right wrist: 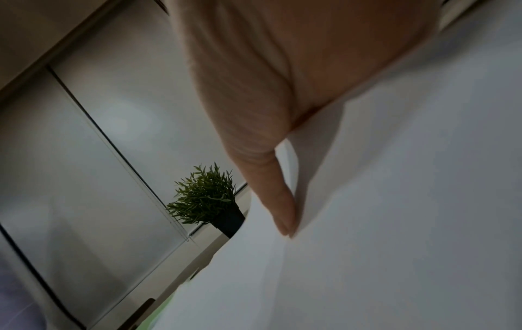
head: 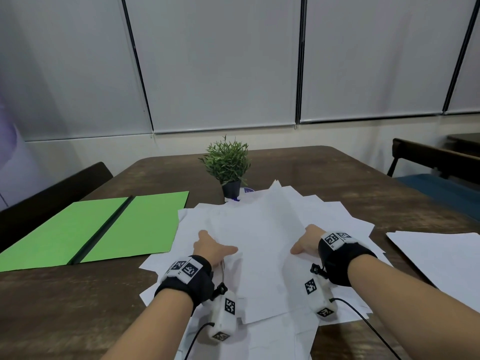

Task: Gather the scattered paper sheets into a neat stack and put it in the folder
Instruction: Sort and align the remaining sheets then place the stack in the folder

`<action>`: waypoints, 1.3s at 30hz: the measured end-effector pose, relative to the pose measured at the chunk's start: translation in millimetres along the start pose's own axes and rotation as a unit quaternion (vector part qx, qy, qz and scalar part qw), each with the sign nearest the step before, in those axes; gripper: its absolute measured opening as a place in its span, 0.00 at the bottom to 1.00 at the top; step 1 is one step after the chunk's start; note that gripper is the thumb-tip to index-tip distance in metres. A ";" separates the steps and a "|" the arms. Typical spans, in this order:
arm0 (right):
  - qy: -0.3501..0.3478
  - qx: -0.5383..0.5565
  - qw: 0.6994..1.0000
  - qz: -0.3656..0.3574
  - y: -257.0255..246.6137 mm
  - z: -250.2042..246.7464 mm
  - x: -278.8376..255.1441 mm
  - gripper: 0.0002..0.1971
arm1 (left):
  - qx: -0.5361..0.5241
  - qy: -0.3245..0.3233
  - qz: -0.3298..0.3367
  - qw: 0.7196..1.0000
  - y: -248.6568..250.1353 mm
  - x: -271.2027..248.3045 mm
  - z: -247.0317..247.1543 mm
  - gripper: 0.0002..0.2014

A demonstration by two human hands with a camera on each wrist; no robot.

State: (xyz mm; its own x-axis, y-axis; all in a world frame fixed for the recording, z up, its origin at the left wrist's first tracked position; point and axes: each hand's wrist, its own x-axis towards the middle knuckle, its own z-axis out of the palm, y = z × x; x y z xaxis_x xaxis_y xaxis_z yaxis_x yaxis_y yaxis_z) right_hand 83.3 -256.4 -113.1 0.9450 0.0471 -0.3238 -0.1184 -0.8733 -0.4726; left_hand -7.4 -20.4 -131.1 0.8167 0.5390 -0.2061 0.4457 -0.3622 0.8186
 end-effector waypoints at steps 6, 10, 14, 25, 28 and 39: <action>-0.033 0.037 0.997 -0.051 3.1 13.0 -4.0 0.31 | 0.052 -0.046 -0.016 0.997 0.5 -0.6 0.1 0.30; -0.010 0.122 0.985 -0.123 3.6 1.6 -9.9 0.27 | 0.025 -0.038 0.030 0.999 3.4 -5.7 0.5 0.26; 0.056 0.238 0.945 -0.215 -7.7 -26.5 -25.1 0.23 | -0.076 0.048 0.189 0.978 30.6 -17.2 -8.7 0.28; 0.075 0.497 0.815 -0.289 -37.6 -67.9 -39.5 0.31 | -0.154 0.178 0.395 0.888 79.0 -20.3 -27.2 0.17; 0.055 0.484 0.831 -0.270 -32.5 -55.1 -33.5 0.30 | -0.168 0.141 0.373 0.901 69.3 -17.7 -19.9 0.13; 0.053 0.504 0.817 -0.275 -50.3 -59.5 -28.8 0.36 | -0.261 0.137 0.371 0.880 84.1 -23.3 -20.0 0.23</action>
State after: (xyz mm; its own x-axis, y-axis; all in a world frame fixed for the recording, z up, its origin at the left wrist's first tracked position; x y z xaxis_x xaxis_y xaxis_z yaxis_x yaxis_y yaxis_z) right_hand 80.1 -242.6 -31.2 0.9548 0.2081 0.2123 0.1924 0.1122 -0.9749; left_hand 3.7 -48.2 -46.7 0.6610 0.4897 0.5686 -0.4617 -0.3319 0.8226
